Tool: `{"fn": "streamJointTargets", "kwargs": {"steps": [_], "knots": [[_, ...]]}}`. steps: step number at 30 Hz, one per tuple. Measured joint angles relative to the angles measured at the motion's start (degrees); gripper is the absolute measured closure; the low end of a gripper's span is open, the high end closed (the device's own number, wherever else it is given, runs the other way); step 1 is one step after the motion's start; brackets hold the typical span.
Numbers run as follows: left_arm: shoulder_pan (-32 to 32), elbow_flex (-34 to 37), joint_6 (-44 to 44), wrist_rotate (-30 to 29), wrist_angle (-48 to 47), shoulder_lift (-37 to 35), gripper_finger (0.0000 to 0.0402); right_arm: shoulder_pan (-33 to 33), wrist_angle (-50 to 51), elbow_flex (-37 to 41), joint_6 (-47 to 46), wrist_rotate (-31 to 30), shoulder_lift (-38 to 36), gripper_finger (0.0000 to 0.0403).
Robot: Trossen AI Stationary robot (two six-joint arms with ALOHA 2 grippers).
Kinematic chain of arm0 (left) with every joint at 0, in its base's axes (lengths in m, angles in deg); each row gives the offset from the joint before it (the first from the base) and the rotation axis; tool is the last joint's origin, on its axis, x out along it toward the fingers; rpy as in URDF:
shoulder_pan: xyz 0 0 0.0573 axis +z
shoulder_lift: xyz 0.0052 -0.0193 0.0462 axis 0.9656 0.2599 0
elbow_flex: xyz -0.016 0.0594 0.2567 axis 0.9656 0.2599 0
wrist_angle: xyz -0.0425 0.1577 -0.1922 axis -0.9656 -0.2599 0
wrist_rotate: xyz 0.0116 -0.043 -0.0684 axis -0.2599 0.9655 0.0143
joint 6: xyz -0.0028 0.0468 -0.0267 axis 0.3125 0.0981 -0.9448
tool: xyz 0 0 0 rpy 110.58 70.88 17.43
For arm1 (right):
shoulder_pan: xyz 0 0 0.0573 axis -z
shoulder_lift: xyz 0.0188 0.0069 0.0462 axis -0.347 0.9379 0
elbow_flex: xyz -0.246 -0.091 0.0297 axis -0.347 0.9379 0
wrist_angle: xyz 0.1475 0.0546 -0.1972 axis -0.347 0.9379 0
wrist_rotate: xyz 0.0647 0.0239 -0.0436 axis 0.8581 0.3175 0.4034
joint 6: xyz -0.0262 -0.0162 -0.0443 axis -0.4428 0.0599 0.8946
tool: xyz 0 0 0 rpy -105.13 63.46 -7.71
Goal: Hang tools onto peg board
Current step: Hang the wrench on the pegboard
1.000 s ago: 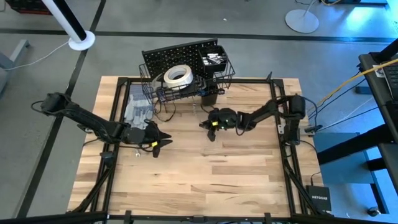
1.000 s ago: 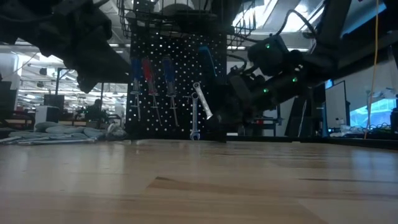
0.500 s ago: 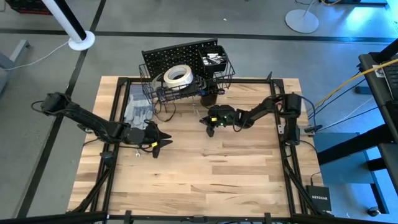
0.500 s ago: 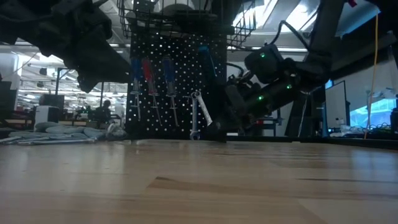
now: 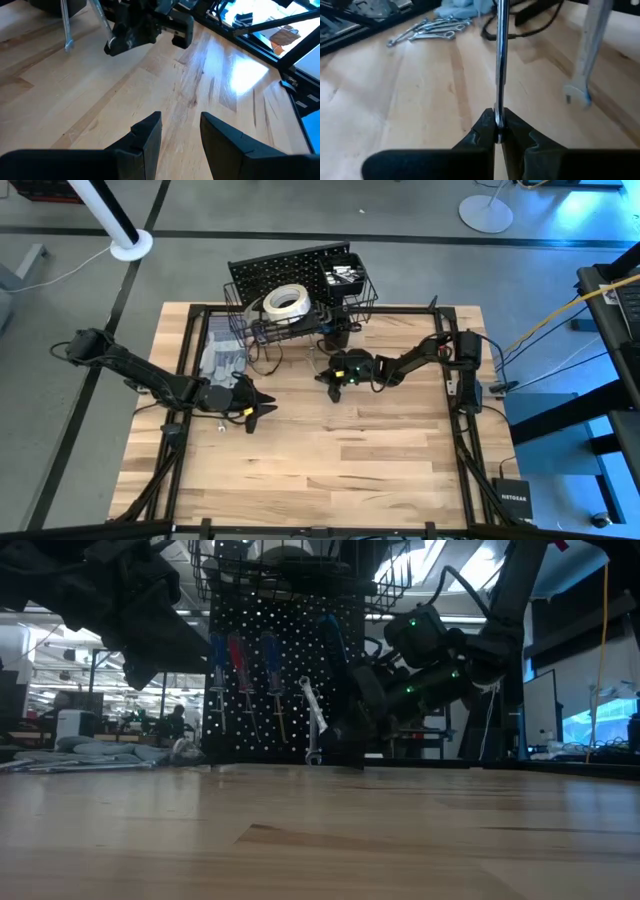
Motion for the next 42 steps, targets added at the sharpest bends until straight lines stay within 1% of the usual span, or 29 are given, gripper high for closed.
{"fn": "streamJointTargets", "kwargs": {"steps": [8, 17, 28, 34, 37, 42], "knots": [[0.00, 0.00, 0.00, -0.02, -0.24, 0.00, 0.0274, 0.07, 0.41, 0.50, -0.35, -0.94, -0.23, 0.0387], [-1.22, 0.00, -0.57, -0.01, -0.34, 0.00, 0.0274, 0.09, -5.72, 6.81, -2.96, -1.46, -2.64, 0.0387], [-1.20, 0.00, -0.91, -0.04, -0.20, -0.02, 0.0274, 0.60, -4.64, 3.59, -1.65, -0.98, -2.17, 0.0387], [-1.20, 0.00, -1.03, -0.04, -0.24, -0.02, 0.0274, 0.94, -1.19, 3.61, -1.57, -2.91, -2.09, 0.0387], [-1.18, 0.00, -1.03, -0.06, -0.20, 0.00, 0.0274, 0.96, -1.23, 3.61, -1.56, -3.36, -2.09, 0.0387], [-1.18, 0.00, -1.05, -0.15, -0.21, -0.02, 0.0274, 2.11, -1.16, 3.61, -1.44, -6.60, -2.09, 0.0387]]}}
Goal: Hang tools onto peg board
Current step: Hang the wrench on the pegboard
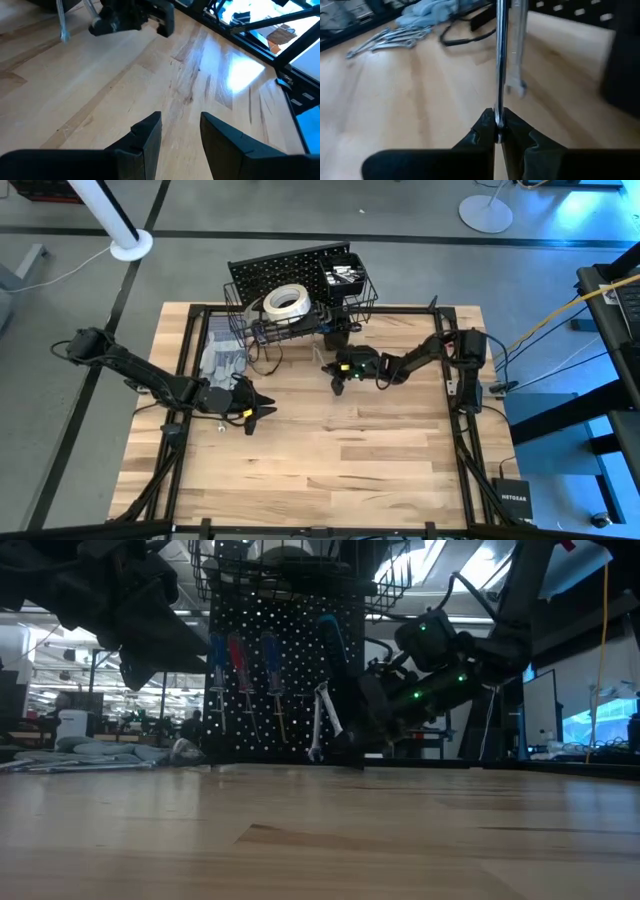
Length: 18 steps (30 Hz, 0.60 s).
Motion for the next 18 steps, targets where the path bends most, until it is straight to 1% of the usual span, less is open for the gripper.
{"fn": "streamJointTargets", "kwargs": {"steps": [9, 13, 18], "knots": [[0.00, 0.00, 0.01, -0.03, 0.04, 0.02, 0.0274, 1.33, 0.77, -0.82, 1.78, -0.21, 0.04, 0.0386], [0.00, 0.00, 0.00, -0.14, 0.03, -0.01, 0.0274, 1.35, 1.11, -3.71, 2.42, -1.14, 2.54, 0.0386], [0.00, 0.00, -0.02, -0.18, 0.23, -0.01, 0.0274, 1.13, 0.76, -7.62, 2.62, -4.56, 6.37, 0.0386]]}}
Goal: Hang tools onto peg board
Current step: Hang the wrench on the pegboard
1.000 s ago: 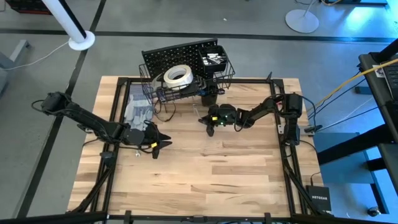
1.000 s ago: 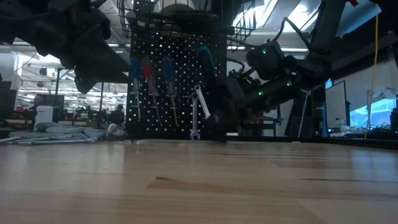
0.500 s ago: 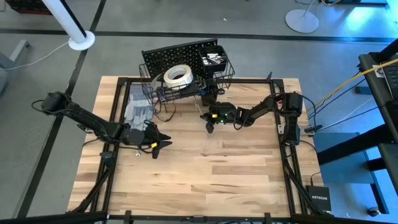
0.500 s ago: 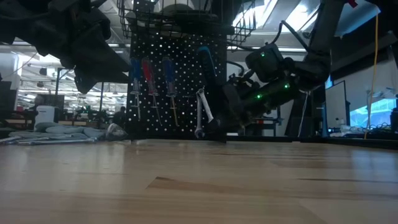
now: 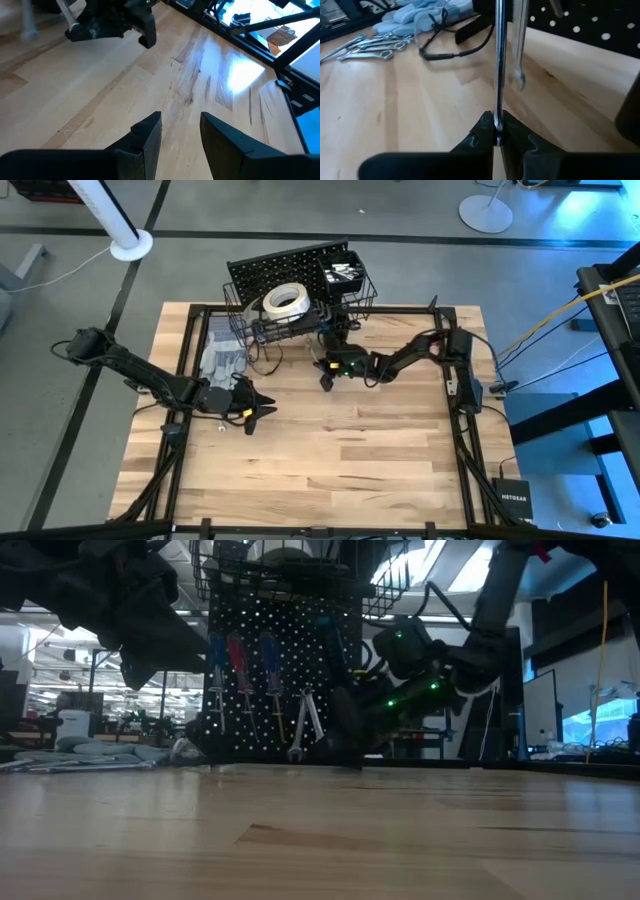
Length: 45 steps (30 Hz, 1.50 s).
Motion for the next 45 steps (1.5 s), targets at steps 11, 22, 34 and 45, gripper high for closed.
{"fn": "streamJointTargets", "kwargs": {"steps": [11, 22, 34, 45], "knots": [[0.00, 0.00, 0.29, -0.41, 0.02, 0.02, 0.0274, -0.06, -0.21, -0.66, -0.92, -5.85, 0.51, 0.0371], [0.00, 0.00, 0.46, -1.19, -0.05, 0.02, 0.0274, 0.31, 8.29, -0.64, -1.22, -3.14, -2.34, 0.0240], [3.92, 0.00, -0.02, 1.39, -5.83, 0.02, 0.0274, -10.62, 38.23, -0.66, 5.60, -8.13, -24.24, 0.0222], [12.77, -11.03, 6.92, 10.83, -31.76, 0.15, 0.0274, -33.70, 48.16, -0.57, -4.35, -10.63, -36.99, 0.0221]]}}
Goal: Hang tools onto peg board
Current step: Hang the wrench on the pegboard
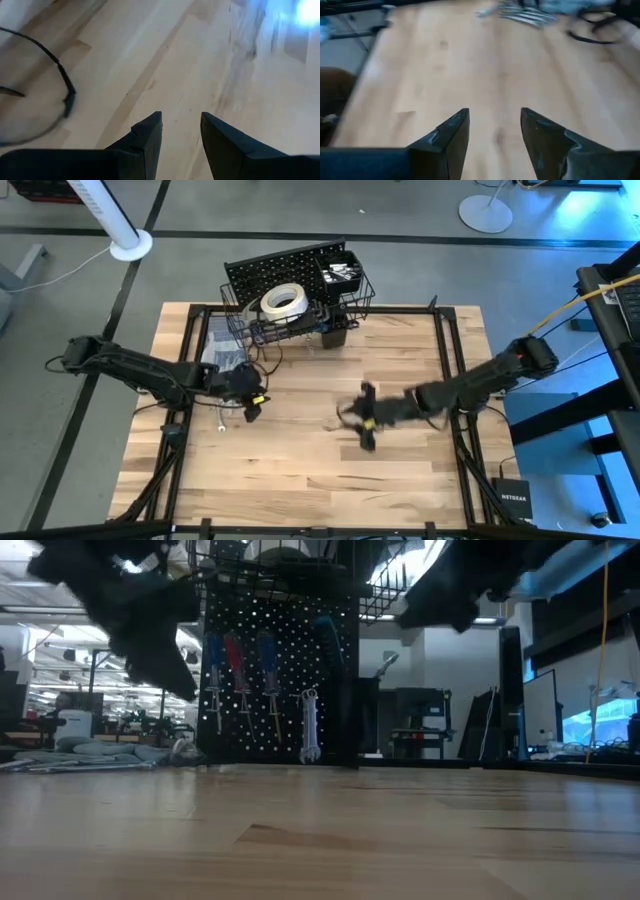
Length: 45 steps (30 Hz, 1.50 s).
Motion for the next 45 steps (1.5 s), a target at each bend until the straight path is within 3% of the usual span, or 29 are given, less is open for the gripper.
{"fn": "streamJointTargets", "kwargs": {"steps": [6, 8, 12, 16, 20, 29, 36, 45], "knots": [[5.43, -11.16, 2.10, 1.97, -22.49, 4.30, 0.0274, -13.93, -19.59, 4.29, -9.55, -15.79, 8.52, 0.0221], [6.88, -13.25, -2.73, 2.28, -29.23, 6.39, 0.0274, -17.07, -25.88, 4.77, -11.84, -21.13, 12.41, 0.0221], [6.59, -14.28, -14.70, 10.46, -41.33, 8.74, 0.0274, -20.31, -33.06, 4.73, -12.11, -28.90, 19.93, 0.0221], [0.55, -12.55, -28.07, 13.77, -48.07, 9.04, 0.0274, -19.95, -33.17, 4.80, -13.78, -25.65, 23.05, 0.0221], [-6.87, -10.65, -42.87, 13.83, -47.76, 8.79, 0.0274, -18.83, -33.68, 4.80, -13.91, -20.77, 23.30, 0.0221], [-15.65, -3.19, -69.02, 13.33, -38.56, 8.79, 0.0274, -18.93, -31.87, 4.80, -14.12, -20.13, 23.32, 0.0221], [-16.14, 2.68, -75.07, 10.02, -33.19, 8.49, 0.0274, -18.93, -31.79, 4.80, -14.09, -20.24, 23.32, 0.0221], [-16.58, 3.35, -70.16, 8.53, -32.73, 8.44, 0.0276, -18.84, -31.81, 4.80, -14.07, -21.34, 23.32, 0.0221]]}}
